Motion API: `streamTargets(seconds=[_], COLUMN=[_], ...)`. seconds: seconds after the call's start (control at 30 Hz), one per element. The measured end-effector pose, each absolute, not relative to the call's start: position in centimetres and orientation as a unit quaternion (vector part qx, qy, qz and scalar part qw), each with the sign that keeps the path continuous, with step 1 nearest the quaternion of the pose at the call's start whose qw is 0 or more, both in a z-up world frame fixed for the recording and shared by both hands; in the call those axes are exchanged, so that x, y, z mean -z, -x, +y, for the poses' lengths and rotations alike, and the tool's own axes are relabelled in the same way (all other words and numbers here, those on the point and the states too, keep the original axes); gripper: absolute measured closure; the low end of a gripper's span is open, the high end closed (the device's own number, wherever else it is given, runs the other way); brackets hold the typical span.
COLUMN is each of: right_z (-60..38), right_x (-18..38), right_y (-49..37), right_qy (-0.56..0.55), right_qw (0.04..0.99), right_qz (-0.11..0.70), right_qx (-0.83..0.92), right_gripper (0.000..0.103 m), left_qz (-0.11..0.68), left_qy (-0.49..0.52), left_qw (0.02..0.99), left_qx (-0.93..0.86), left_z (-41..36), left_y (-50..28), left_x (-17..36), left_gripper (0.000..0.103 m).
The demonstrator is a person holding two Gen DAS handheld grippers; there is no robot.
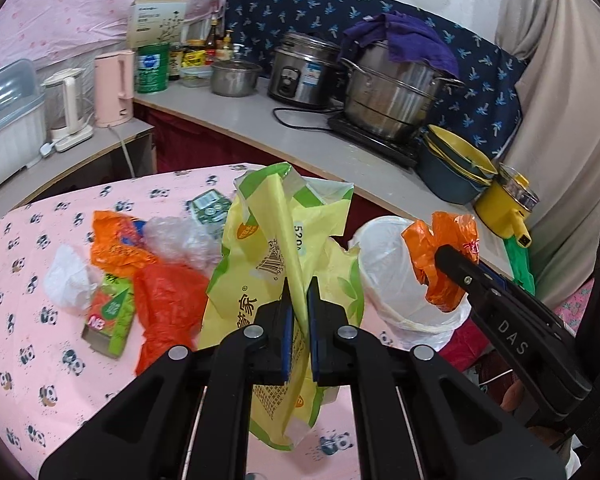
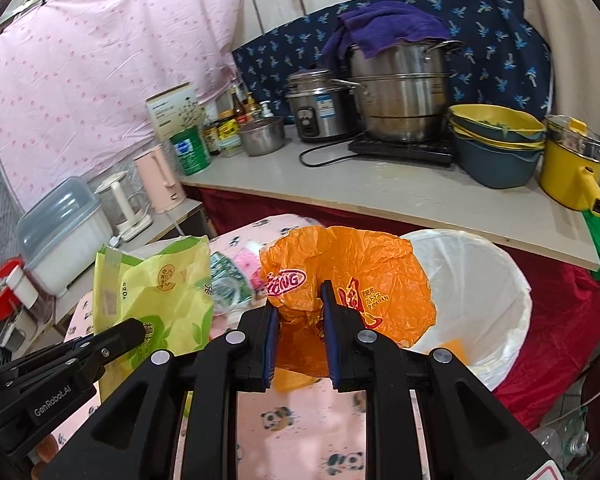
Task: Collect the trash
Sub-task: 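Carry both bags over the bin and open both tools to drop them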
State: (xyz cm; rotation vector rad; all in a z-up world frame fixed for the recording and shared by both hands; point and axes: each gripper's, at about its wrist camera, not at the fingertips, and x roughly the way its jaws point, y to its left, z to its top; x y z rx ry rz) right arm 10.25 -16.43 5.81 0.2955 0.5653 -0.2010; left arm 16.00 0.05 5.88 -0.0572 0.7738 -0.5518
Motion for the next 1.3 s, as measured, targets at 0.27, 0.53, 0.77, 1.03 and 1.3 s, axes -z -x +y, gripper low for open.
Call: streamTargets(seconds=[0.27,0.53,0.77,1.03,1.3], right_z=[-22.4,-27.9,-30.7,-32.4,-32.7], right_x=[-4.8,-3.5,-2.7,-1.7,-1.6], right_y=[-8.8,-7.9,-7.4,-7.8,-8.4], right_qy=[-0.178,-0.203,-0.216,-0.224,-0.225], right_qw=[0.935,0.922,0.915,0.909,0.908], right_qz=[0.267,0.264,0.259,0.261,0.258], right_qx=[0.149,0.196,0.219,0.235,0.239], right_gripper=[0.085,0.085,0.085,0.084,0.084], left_qz=[0.376,0.386,0.399,0.420,0.414], left_qy=[0.003,0.001,-0.016,-0.015,-0.003], left_qw=[0.873,0.845,0.826,0.814,0.825], left_qx=[0.311,0.369,0.397,0.400,0.384], left_z=[-5.7,-12.7,-18.3,-21.3,-20.9], left_y=[-16.2,-17.5,-18.6,-20.2,-20.9], left_x=[-5.4,-4.6,-3.1,-0.4,-0.1], left_gripper=[0.097,0.097,0.097,0.092,0.053])
